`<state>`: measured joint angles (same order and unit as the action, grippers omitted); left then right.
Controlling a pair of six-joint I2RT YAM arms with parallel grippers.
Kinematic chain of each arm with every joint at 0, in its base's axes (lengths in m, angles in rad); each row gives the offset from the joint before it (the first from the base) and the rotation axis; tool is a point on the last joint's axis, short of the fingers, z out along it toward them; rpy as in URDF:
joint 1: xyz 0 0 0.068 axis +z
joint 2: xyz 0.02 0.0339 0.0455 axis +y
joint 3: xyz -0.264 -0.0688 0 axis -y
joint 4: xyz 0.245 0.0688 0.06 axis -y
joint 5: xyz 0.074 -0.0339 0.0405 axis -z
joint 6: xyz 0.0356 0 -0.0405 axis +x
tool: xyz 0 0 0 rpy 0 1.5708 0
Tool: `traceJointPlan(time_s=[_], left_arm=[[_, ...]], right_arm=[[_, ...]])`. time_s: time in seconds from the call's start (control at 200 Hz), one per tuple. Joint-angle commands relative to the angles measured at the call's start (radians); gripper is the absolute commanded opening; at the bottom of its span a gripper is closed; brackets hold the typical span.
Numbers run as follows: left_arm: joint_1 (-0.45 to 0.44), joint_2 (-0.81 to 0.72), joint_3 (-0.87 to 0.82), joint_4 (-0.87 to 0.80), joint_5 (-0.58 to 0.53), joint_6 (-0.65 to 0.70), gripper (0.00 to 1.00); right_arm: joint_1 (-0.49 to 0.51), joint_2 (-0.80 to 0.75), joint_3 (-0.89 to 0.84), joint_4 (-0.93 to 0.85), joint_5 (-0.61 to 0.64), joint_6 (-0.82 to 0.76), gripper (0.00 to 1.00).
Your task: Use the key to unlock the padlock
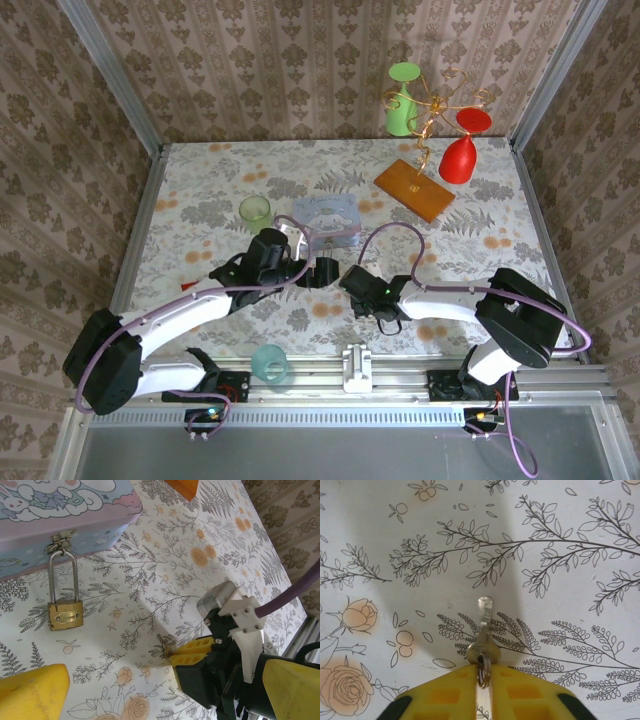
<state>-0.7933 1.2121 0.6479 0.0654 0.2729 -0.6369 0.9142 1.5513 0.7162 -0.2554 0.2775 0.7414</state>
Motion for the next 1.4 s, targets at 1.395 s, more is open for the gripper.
traceJointPlan(time_s=[1.395], left_arm=[[-0.154, 0.087, -0.226, 0.772, -0.244, -0.707, 0.85]], right_arm=[[-0.142, -0.384, -0.082, 0.191, -0.314, -0.106, 0.0]])
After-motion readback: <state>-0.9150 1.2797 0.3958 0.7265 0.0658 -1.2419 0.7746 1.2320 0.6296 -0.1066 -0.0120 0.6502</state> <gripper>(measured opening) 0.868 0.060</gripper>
